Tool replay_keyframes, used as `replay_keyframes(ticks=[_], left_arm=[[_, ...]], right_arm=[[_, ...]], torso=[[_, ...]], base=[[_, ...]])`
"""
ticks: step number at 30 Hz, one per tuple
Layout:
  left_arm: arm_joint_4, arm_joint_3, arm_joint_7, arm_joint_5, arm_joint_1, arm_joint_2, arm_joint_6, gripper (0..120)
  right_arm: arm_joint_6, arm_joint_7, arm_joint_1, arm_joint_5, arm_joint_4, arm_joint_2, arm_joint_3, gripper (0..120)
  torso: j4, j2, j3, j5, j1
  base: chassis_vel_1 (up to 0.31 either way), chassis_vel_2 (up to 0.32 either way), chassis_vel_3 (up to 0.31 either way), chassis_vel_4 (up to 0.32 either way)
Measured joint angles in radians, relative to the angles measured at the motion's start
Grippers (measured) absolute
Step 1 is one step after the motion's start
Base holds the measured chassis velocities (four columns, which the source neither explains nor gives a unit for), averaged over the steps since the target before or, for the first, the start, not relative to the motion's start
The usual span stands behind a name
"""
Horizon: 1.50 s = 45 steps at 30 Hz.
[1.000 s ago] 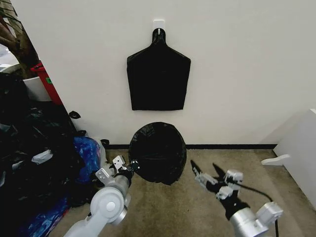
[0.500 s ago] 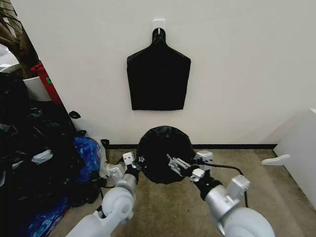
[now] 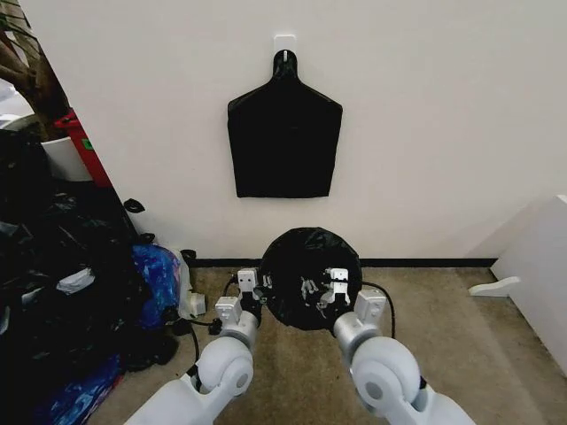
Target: Place the garbage bag over the trash bin.
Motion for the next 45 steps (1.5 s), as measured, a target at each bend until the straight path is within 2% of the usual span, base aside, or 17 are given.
replay_keyframes(ticks=[2,12,33,45], left_arm=[[0.001,0.000,0.013,0.030,0.004,0.000,-0.012,0],[-0.002,0.004,0.032,0.078,0.013,-0.005,-0.036,0],[-0.063,-0.002,0.055,0.119,0.059,0.007,-0.053,0],[-0.031,-0.017,0.059,0.126,0.050,-0.010,-0.064,0]], right_arm=[[0.014,0.065,0.024,0.032,-0.010,0.012,-0.024,0],[0.078,0.197,0.096,0.049,-0.103,0.095,-0.071,0],[0.135,0.266,0.156,0.030,-0.295,0.181,-0.032,0],[0.134,0.293,0.124,0.050,-0.197,0.148,-0.050,0]], torso=[[0.0000,0.000,0.000,0.0000,0.000],[0.0001,0.000,0.000,0.0000,0.000],[0.0000,0.000,0.000,0.0000,0.000],[-0.0001,0.000,0.000,0.0000,0.000]], base=[[0.000,0.000,0.000,0.000],[0.000,0.000,0.000,0.000],[0.000,0.000,0.000,0.000],[0.000,0.000,0.000,0.000]])
